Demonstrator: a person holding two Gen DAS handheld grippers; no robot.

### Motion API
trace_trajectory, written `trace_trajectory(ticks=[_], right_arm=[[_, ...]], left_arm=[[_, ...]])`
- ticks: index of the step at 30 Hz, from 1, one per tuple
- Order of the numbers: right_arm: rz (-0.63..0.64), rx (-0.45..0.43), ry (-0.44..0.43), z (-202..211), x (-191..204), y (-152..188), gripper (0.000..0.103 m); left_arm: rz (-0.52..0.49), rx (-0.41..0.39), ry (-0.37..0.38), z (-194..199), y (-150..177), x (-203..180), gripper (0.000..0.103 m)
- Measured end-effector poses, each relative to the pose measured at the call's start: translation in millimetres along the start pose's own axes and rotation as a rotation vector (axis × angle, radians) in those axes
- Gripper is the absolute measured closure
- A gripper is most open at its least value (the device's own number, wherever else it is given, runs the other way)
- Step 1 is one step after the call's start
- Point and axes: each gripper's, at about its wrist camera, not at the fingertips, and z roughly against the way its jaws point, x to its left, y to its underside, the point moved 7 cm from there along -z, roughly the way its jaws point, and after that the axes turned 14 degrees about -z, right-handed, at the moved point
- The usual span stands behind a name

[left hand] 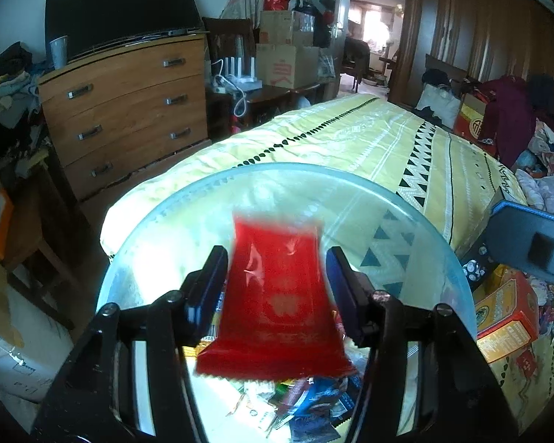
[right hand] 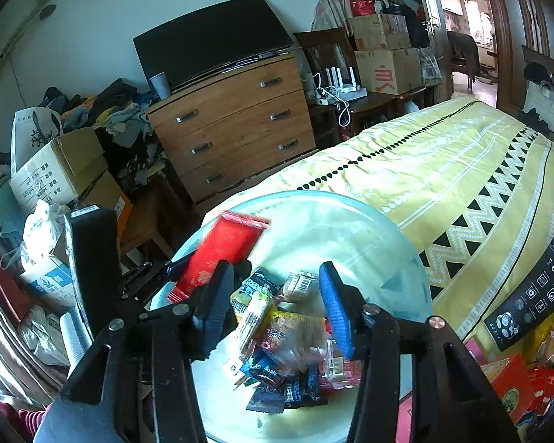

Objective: Organize snacks
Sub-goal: 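Open both tools to drop the packets into the bowl, then move both tools back toward the snack pile on the bed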

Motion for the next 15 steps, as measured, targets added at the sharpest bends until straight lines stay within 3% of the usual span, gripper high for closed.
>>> trace_trajectory(ticks=[2,4,6,11,15], right_arm=[[-0.001,-0.001,0.0,0,0,0,0.042],[0.001,0.001,0.001,0,1,1,0.036],[0.007,-0.004,0.002,4,2,4,0.024],[0.017,-0.145,0.034,56,-20,20,0.02],[-0.069,-0.295,0.153,130,-92,44,0.02]], left_arm=[[-0.003,-0.006,-0.004,2,-1,-1,0.032],[-0.009,-0.027,-0.008,6,-3,-3,0.015],[-0.022,-0.043,-0.024,8,-5,-6,0.009],[-0.049,-0.086,-0.013,22,-13,-18,0.008],[-0.028,-0.133,0.022,37,-24,-27,0.008]])
